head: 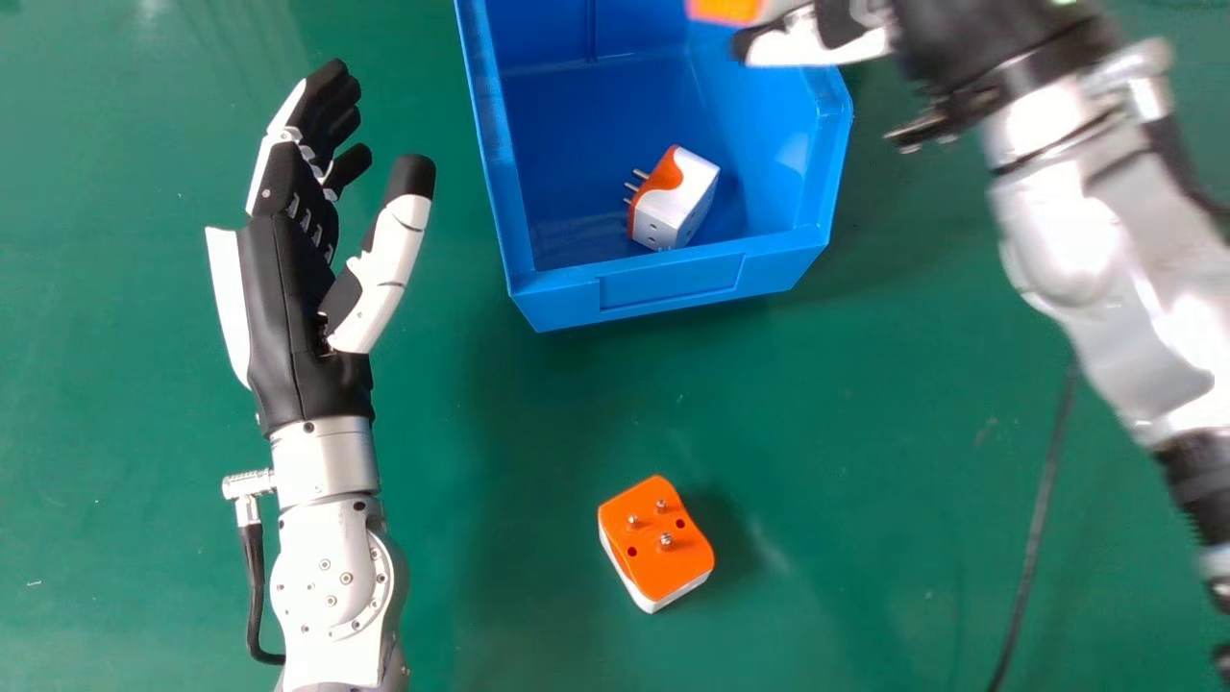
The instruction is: Pick all objects and put in blue box
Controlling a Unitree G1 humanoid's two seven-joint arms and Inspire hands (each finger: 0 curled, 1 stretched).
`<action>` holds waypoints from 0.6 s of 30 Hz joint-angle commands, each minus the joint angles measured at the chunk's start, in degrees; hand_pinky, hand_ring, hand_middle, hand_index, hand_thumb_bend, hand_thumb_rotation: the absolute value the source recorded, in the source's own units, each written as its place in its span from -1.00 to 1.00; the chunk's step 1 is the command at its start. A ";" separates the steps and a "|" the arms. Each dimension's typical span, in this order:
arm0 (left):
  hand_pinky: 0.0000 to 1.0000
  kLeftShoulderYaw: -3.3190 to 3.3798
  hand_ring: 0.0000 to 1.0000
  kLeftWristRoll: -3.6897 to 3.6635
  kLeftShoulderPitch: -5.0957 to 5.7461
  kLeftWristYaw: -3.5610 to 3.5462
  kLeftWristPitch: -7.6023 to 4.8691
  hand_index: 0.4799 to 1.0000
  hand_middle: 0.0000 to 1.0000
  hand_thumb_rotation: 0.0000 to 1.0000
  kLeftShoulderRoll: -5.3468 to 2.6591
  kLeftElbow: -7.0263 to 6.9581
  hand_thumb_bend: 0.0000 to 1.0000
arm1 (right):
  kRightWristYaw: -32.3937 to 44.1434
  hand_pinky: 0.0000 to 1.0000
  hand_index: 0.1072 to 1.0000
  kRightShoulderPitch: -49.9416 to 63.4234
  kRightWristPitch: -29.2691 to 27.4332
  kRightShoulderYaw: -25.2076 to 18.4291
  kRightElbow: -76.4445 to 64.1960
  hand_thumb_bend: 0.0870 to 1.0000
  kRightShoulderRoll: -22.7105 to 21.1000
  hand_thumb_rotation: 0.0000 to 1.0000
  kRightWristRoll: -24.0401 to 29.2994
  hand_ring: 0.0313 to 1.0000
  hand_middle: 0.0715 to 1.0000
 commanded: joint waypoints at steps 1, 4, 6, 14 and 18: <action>0.64 -0.28 0.72 1.02 -0.95 0.54 -0.22 0.28 0.70 -0.02 0.42 -1.57 0.32 | -0.66 -0.48 -0.05 -4.38 -0.89 1.02 2.13 -0.07 1.41 -1.00 -0.13 -0.38 -0.18; 0.65 -0.48 0.72 1.06 -1.10 0.79 -0.04 0.28 0.70 -0.02 0.32 -2.02 0.32 | -1.24 -0.48 -0.04 -6.98 -2.05 3.64 7.53 -0.07 2.62 -1.00 -1.73 -0.37 -0.18; 0.65 -0.57 0.72 0.66 -1.15 0.52 -0.01 0.28 0.70 -0.02 0.17 -2.39 0.32 | -3.44 -0.48 -0.04 -8.67 -3.18 5.12 11.82 -0.07 3.30 -1.00 -3.03 -0.37 -0.18; 0.64 -0.21 0.72 -0.21 -0.94 0.55 0.28 0.29 0.70 -0.04 -0.09 -3.36 0.29 | -8.37 -0.37 -0.05 -14.46 -6.65 10.15 27.47 -0.07 5.09 -1.00 -5.38 -0.29 -0.12; 0.65 -0.22 0.72 1.20 -0.66 1.78 0.60 0.28 0.70 -0.05 -0.03 -3.90 0.29 | -10.13 -0.38 -0.06 -16.99 -6.62 12.75 34.71 -0.08 5.66 -1.00 -6.89 -0.26 -0.09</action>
